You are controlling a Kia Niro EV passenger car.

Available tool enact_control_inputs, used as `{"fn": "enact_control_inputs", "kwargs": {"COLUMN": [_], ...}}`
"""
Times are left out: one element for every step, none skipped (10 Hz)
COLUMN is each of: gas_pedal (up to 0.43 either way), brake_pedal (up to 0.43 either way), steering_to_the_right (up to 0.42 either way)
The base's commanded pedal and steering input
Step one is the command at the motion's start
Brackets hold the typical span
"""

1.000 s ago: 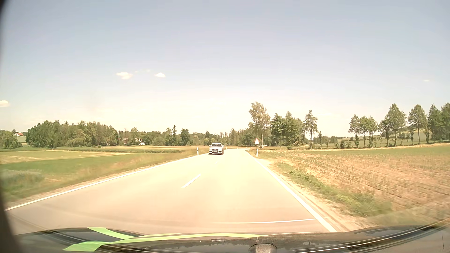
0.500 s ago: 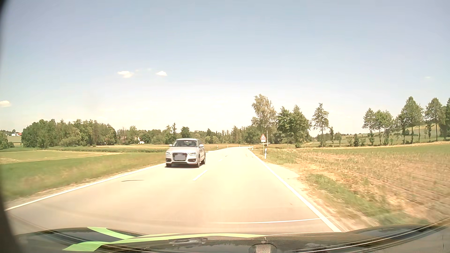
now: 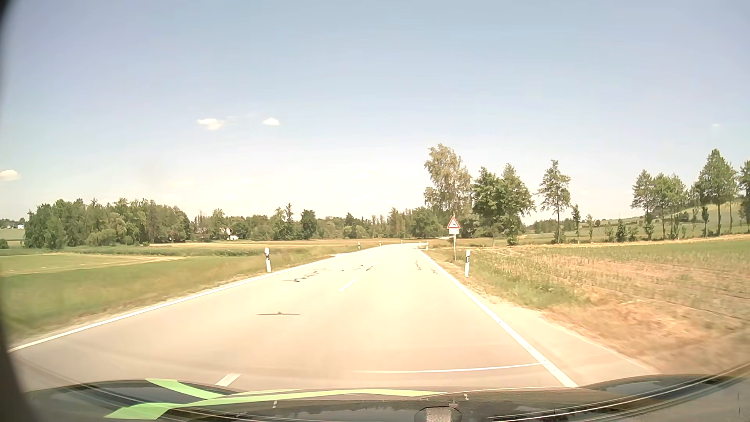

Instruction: Follow the waypoints while adhering to traffic rules and regulations

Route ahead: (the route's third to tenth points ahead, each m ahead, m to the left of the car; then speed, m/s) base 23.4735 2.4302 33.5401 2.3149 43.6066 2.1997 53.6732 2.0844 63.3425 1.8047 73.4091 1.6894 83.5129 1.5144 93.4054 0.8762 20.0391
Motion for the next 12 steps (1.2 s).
{"fn": "enact_control_inputs", "kwargs": {"gas_pedal": [0.26,0.26,0.248,0.22,0.24,0.287,0.287,0.287,0.28,0.268,0.268,0.26], "brake_pedal": [0.0,0.0,0.0,0.0,0.0,0.0,0.0,0.0,0.0,0.0,0.0,0.0], "steering_to_the_right": [-0.005,-0.005,-0.005,-0.005,-0.005,-0.005,-0.004,-0.001,0.001,0.002,0.003,0.004]}}
